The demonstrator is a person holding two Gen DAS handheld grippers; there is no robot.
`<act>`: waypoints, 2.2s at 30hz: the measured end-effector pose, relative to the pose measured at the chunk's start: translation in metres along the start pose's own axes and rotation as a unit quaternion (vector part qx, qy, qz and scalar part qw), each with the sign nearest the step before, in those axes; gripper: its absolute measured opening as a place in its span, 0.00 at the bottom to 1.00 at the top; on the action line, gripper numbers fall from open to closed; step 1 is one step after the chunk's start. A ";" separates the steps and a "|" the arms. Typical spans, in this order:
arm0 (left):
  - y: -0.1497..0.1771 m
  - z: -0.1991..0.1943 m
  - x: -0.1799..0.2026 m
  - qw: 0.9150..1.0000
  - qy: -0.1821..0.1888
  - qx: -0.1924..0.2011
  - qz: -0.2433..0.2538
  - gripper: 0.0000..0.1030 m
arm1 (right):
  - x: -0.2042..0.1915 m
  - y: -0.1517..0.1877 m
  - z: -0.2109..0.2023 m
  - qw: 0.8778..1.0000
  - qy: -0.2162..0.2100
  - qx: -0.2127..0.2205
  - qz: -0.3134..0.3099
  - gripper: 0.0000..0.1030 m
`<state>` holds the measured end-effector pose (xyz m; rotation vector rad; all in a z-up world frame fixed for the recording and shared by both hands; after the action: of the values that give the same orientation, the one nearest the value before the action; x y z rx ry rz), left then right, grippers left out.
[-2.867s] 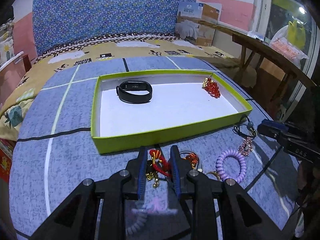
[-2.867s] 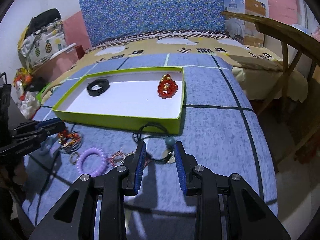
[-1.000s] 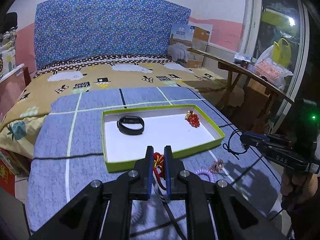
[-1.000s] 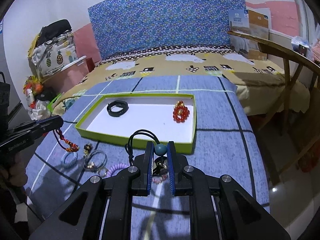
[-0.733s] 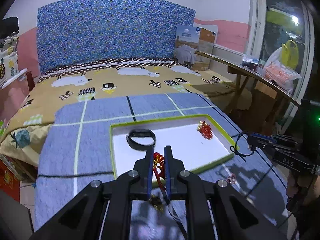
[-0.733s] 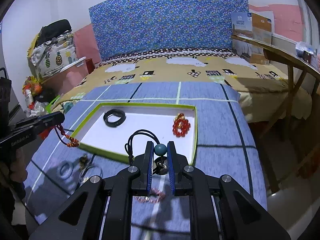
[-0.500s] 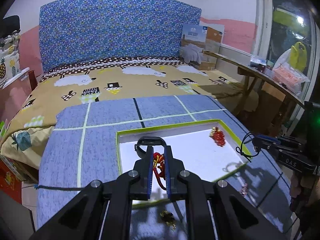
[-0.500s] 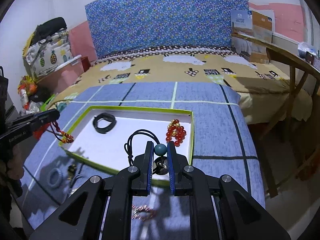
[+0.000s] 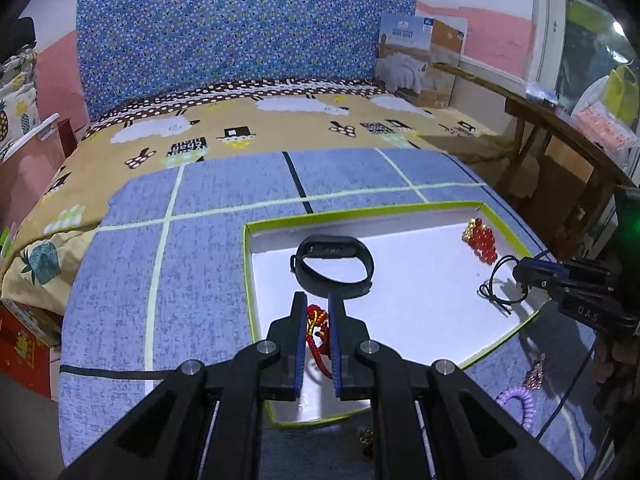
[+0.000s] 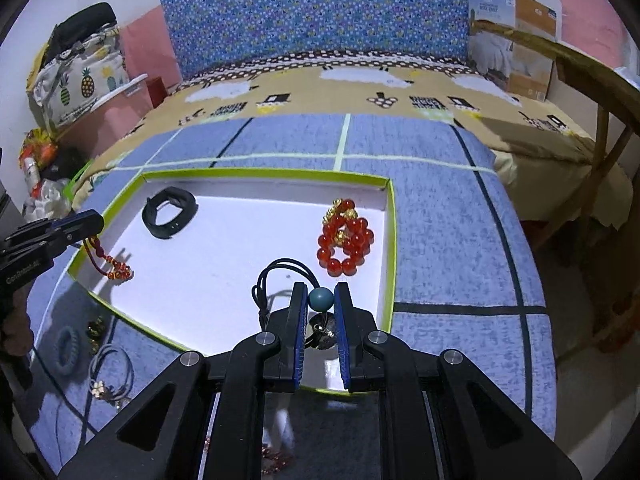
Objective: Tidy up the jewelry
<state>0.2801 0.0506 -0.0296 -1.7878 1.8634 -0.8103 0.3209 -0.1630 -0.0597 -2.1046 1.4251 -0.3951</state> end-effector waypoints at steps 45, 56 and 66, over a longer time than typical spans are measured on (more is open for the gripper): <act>0.082 -0.107 0.025 0.997 -0.001 0.071 0.020 0.21 | -0.040 0.089 -0.118 0.996 -0.033 0.083 0.009 0.27; 0.114 -0.130 0.035 0.997 0.006 0.070 0.020 0.21 | -0.052 0.119 -0.130 0.996 -0.045 0.076 0.011 0.27; 0.119 -0.128 0.046 0.997 0.018 0.064 0.027 0.21 | -0.053 0.124 -0.128 0.996 -0.048 0.072 0.014 0.27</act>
<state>0.1034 0.0198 -0.0110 -1.6467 1.8313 -0.9265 0.1391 -0.1848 -0.0275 -1.9595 1.3286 -0.3690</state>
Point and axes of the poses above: each gripper's, at about its wrist camera, not at the fingertips, and z roughly the way its jaws point, x to its right, y to its underside, the point moved 5 cm from there along z, roughly the way its jaws point, and after that the axes turned 4 degrees about -x, right-handed, at the moved point
